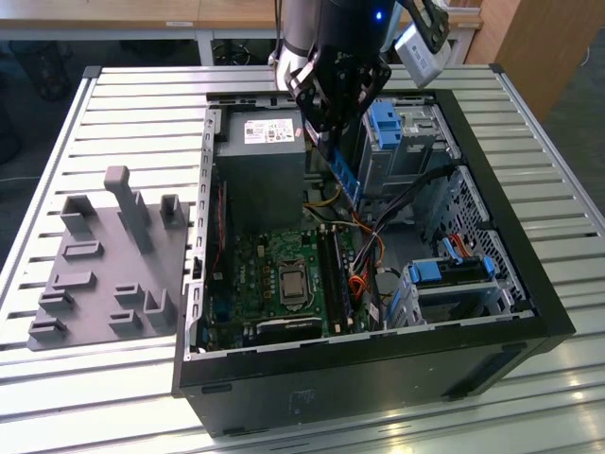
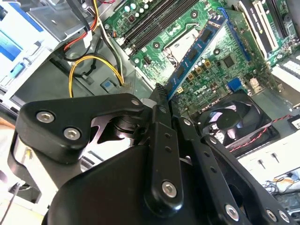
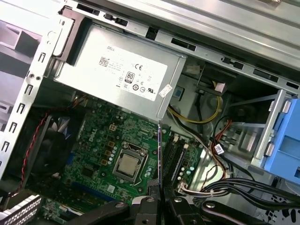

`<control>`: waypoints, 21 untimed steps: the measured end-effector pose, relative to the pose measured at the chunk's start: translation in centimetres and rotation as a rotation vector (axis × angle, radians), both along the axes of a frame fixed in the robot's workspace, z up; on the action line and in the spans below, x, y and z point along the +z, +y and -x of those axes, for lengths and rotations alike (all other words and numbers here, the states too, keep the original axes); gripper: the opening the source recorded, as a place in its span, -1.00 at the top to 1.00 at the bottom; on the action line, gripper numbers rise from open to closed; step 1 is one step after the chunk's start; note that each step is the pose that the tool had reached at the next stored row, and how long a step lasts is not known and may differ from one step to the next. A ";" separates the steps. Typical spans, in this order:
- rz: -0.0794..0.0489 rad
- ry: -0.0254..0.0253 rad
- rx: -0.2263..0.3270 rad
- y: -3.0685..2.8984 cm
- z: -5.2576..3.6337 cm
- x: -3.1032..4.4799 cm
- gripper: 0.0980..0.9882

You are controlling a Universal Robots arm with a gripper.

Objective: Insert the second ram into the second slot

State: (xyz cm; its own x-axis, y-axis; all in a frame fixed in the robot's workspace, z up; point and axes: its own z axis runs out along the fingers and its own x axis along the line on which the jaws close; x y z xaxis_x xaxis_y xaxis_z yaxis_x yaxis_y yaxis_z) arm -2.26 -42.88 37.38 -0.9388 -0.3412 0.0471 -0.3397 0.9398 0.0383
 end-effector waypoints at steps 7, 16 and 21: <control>0.000 0.0000 -0.050 0.00 0.00 0.00 0.91; 0.000 0.0000 -0.102 0.00 0.00 0.00 0.91; 0.000 0.0000 -0.126 0.00 0.00 0.00 0.91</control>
